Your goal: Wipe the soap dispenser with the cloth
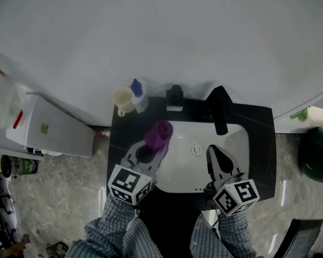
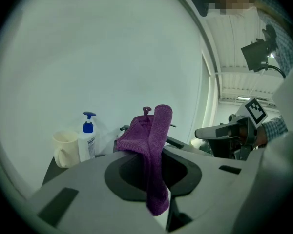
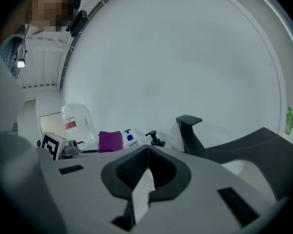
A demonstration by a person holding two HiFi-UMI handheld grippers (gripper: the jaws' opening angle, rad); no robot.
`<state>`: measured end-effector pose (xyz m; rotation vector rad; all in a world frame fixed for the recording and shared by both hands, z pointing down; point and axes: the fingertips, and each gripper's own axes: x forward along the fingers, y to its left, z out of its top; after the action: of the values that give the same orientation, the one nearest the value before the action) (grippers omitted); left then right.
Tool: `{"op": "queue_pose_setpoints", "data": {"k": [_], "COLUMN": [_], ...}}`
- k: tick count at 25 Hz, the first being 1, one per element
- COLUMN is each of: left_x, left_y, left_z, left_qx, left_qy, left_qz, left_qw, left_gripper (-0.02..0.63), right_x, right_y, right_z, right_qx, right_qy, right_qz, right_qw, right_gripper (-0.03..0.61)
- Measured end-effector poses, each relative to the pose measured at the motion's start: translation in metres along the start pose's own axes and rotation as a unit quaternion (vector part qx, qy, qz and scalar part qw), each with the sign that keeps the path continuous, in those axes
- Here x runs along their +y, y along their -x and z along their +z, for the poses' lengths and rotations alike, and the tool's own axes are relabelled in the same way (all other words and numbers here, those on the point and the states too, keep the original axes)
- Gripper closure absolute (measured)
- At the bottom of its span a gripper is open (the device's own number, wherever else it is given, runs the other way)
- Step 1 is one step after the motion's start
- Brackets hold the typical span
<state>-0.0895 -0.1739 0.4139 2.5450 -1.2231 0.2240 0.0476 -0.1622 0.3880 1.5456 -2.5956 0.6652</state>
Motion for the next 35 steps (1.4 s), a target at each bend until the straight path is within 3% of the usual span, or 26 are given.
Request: {"op": "queue_pose_setpoints", "data": {"k": [4,11,26,32,35], "left_x": [-0.018,-0.067,-0.182,-0.205,-0.205], "left_y": [0.019,0.058,0.152,0.175,0.182], "left_z": [0.001,0.002,-0.041,-0.044,-0.038], "left_qx": [0.001,-0.027,-0.051,-0.047,-0.061], "left_qy": [-0.018,-0.011,-0.002,-0.013,0.011], "left_qz": [0.010,0.035,0.086,0.087,0.099], "left_qw": [0.9998,0.9990,0.9950,0.9950,0.9932], "left_gripper": [0.557,0.556,0.557,0.557,0.557], "right_x": [0.005,0.015,0.052,0.070,0.075], "right_y": [0.017,0.074,0.218,0.246,0.251], "right_z": [0.004,-0.003,-0.054,-0.055,-0.050], "right_qx": [-0.008,-0.013,-0.012,-0.028,-0.038], "right_qy": [-0.001,0.015,0.023,0.020,0.015], "right_qz": [0.005,0.018,0.062,0.084,0.086], "right_qw": [1.000,1.000,0.998,0.996,0.996], "right_gripper": [0.560,0.560,0.560,0.560,0.560]}}
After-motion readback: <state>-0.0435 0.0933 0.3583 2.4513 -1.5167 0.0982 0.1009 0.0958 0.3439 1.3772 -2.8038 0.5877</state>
